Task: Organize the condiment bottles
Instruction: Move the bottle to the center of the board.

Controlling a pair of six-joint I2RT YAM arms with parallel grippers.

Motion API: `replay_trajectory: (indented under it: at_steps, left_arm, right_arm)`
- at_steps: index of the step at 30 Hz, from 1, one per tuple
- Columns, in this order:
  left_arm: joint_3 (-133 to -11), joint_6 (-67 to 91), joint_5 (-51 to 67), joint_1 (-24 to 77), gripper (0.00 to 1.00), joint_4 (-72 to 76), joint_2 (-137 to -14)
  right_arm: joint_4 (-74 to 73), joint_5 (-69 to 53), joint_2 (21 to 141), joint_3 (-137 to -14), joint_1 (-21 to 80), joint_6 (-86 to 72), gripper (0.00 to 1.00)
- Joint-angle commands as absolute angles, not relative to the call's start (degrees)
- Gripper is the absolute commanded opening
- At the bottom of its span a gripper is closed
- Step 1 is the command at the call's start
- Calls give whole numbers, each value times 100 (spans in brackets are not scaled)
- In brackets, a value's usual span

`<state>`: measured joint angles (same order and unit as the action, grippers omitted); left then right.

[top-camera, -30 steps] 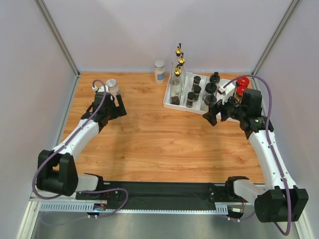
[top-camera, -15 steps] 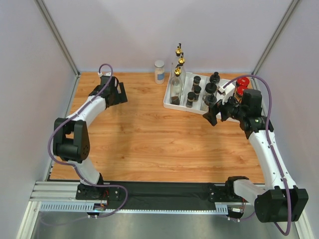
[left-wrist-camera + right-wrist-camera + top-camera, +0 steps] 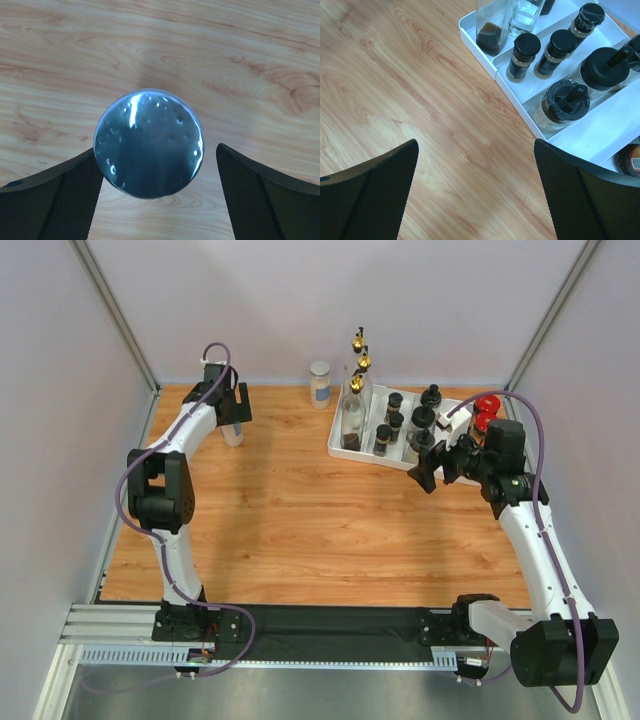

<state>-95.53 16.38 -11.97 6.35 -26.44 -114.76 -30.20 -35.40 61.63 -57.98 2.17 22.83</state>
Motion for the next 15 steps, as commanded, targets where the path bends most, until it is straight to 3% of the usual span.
replay_trajectory:
  at_steps: [1,4,10,15]
  left_arm:
    - [-9984,1345,-1371,571,95,-2848,-11619]
    - [-10055,1222,-1433,571,93,-2769,-11689]
    - [-10028,932,-1415,571,77,-2532,-11707]
    - [-9941,520,-1345,571,45,-2303,-11655]
  right_arm:
    - [-2953,-3463,6143,-5871,202,2391,100]
    - [-2953,-3437,6161,-5871,202,2399,100]
    - [-2962,-3384,6196,-5871,202,2417,100]
    - [-2962,-3366,6196,-5871,211,2434,100]
